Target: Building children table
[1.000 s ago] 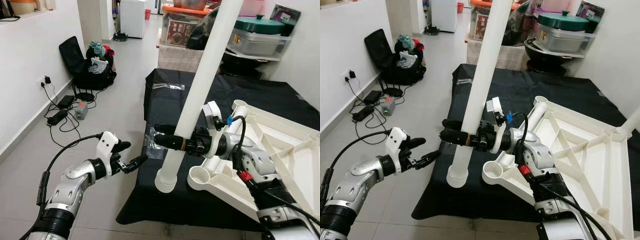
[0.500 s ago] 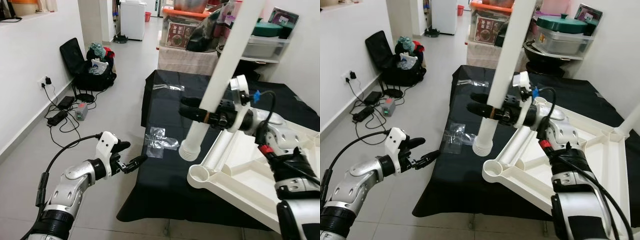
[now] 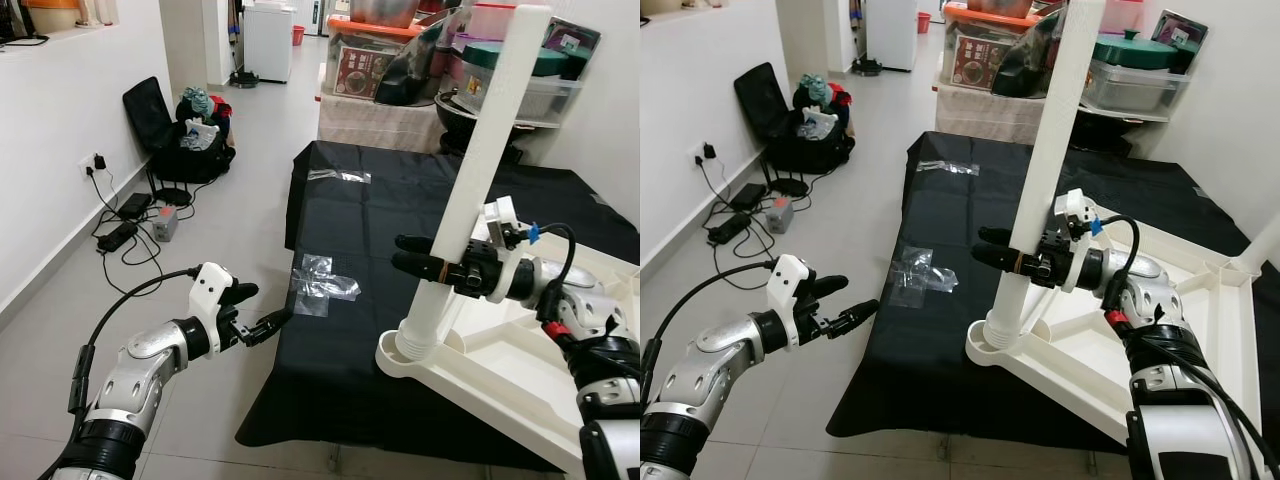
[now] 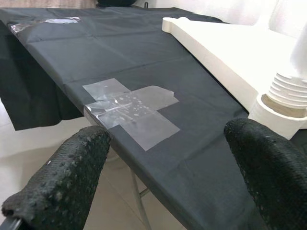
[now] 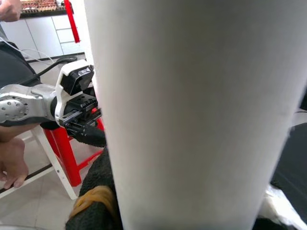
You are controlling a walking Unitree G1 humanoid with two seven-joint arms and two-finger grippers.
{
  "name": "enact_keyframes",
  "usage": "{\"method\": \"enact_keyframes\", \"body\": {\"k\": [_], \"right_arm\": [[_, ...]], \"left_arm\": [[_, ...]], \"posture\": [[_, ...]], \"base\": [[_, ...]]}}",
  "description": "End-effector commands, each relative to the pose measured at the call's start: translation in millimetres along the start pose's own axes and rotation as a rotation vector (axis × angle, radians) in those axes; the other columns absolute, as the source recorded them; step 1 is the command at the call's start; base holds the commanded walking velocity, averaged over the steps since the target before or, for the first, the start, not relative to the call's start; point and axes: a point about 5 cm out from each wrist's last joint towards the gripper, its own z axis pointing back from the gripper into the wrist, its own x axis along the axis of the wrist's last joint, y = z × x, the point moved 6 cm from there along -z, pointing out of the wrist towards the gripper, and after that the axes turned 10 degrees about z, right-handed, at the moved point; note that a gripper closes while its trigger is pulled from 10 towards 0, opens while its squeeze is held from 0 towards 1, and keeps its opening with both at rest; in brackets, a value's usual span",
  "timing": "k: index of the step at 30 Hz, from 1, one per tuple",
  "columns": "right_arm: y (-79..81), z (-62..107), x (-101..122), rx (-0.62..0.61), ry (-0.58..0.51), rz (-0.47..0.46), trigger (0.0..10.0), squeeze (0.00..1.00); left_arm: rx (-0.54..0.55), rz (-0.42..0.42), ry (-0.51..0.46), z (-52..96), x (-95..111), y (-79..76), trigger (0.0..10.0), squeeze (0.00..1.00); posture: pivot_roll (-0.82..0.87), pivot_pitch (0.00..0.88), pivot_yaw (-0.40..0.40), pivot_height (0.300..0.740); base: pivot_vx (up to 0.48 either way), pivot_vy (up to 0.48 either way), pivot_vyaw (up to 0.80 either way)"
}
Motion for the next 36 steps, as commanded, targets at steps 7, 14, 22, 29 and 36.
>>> {"method": "enact_keyframes", "body": {"k": [7,14,22,29,36], "right_arm": [[9.4,-6.2,-15,0.012,-0.011,-0.029,0.0,0.0],[18.0,-17.5,-19,0.048,-0.024,-0.027,0.0,0.0],[16.8,-17.7,-22,0.042,-0.016,-0.036,0.0,0.0],[17.5,-16.1,-30,0.016,0.002,-0.042,0.0,0.0],[-16.9,-21.9,-62,-0.36,0.207,0.046,0.0,0.0]], "left_arm": [[-0.006,-0.014,0.009,1.9,4,1.7,10.0,0.0],[-0.009,-0.013,0.011,1.4,4,1.2,10.0,0.0],[-0.005,-0.01,0.012,2.8,3,1.6,10.0,0.0],[-0.008,-0.005,0.014,2.3,2,0.6,10.0,0.0],[-0.004,-0.004,0.008,2.5,2,0.7,10.0,0.0]], "posture": [[0.13,0.0,-0.087,0.74],[0.14,0.0,-0.087,0.74],[0.14,0.0,-0.093,0.74],[0.13,0.0,-0.092,0.74],[0.13,0.0,-0.101,0.74]], "base": [[0.0,0.0,0.0],[0.0,0.0,0.0],[0.0,0.0,0.0],[0.0,0.0,0.0],[0.0,0.0,0.0]]}}
